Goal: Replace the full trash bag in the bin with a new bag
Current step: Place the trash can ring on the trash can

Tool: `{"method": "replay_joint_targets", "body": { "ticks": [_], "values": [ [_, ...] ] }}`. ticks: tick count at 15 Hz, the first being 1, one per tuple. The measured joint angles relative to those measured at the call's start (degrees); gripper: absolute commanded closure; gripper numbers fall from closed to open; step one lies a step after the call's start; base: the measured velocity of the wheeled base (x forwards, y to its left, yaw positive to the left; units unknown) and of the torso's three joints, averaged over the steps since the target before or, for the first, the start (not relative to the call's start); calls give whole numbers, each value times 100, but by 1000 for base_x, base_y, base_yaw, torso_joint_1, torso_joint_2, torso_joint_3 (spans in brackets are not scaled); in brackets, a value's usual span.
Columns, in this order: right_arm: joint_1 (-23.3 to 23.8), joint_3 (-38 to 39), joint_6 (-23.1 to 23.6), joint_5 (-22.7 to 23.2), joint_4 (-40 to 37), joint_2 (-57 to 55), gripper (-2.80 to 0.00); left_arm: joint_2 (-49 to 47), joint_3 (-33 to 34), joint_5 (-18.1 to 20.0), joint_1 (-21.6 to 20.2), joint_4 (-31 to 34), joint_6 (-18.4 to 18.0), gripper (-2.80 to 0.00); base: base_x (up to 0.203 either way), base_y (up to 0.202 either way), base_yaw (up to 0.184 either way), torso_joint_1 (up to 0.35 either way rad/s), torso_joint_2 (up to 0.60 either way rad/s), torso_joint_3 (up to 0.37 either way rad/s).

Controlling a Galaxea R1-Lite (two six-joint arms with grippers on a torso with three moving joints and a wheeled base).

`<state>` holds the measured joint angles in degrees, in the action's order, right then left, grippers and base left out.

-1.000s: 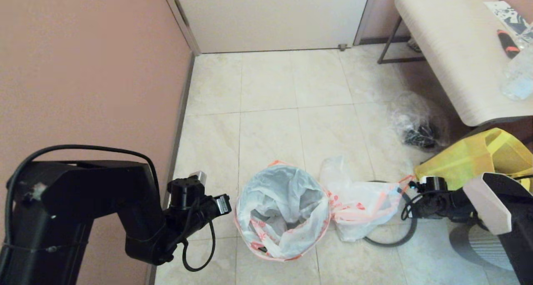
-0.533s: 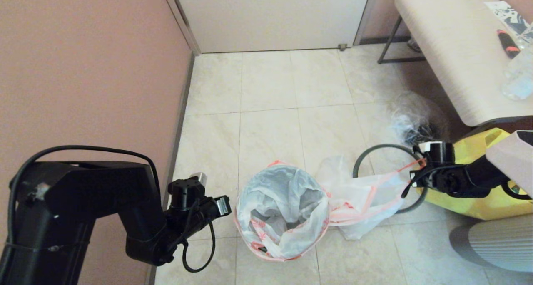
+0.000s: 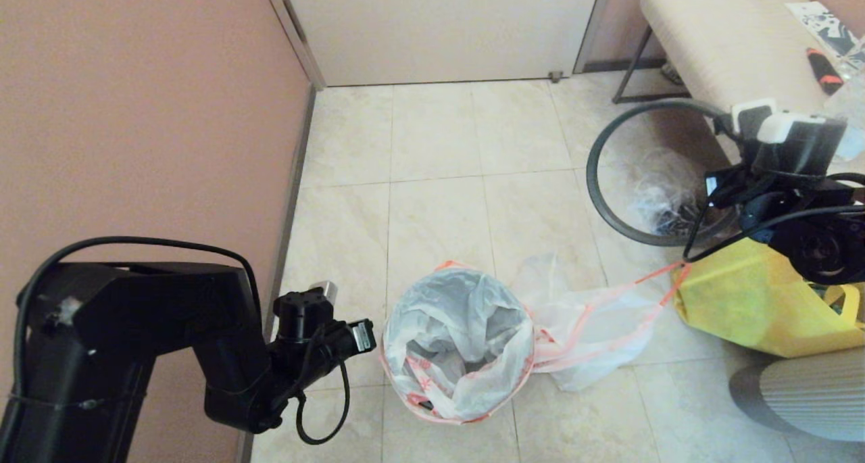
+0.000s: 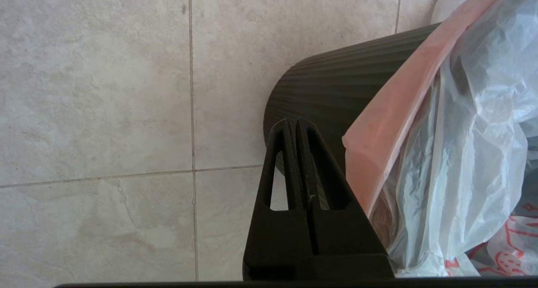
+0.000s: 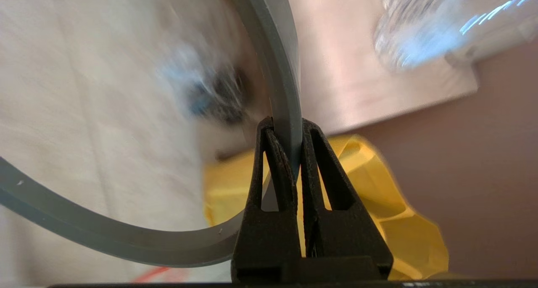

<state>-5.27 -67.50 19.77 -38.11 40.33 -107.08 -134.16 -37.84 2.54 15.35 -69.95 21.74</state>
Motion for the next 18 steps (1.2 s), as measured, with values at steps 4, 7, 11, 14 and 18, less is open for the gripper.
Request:
{"method": "replay_joint_targets", "body": {
  "ticks": [4, 7, 11, 14, 18],
  "values": [
    [-446, -582, -1446, 33, -1556, 494, 0, 0, 5, 2, 9, 5, 0, 0, 0, 0, 0, 0, 0, 0],
    [-796, -1246, -3154, 387, -3316, 89, 0, -18, -11, -111, 3, 5, 0, 0, 0, 0, 0, 0, 0, 0],
    [-1330, -2544, -4970, 2071, -6177, -812, 0, -27, -35, -127, -59, -149, 42, 0, 0, 0, 0, 0, 0, 0],
    [-1724, -3531, -5101, 3017, -7782, -1600, 0, -172, 88, -122, -113, -1079, 39, 0, 0, 0, 0, 0, 0, 0],
    [-2239, -4450, -4880, 3184, -8255, -2577, 0, -337, 182, -122, -124, -1452, 17, 0, 0, 0, 0, 0, 0, 0]
  ]
}}
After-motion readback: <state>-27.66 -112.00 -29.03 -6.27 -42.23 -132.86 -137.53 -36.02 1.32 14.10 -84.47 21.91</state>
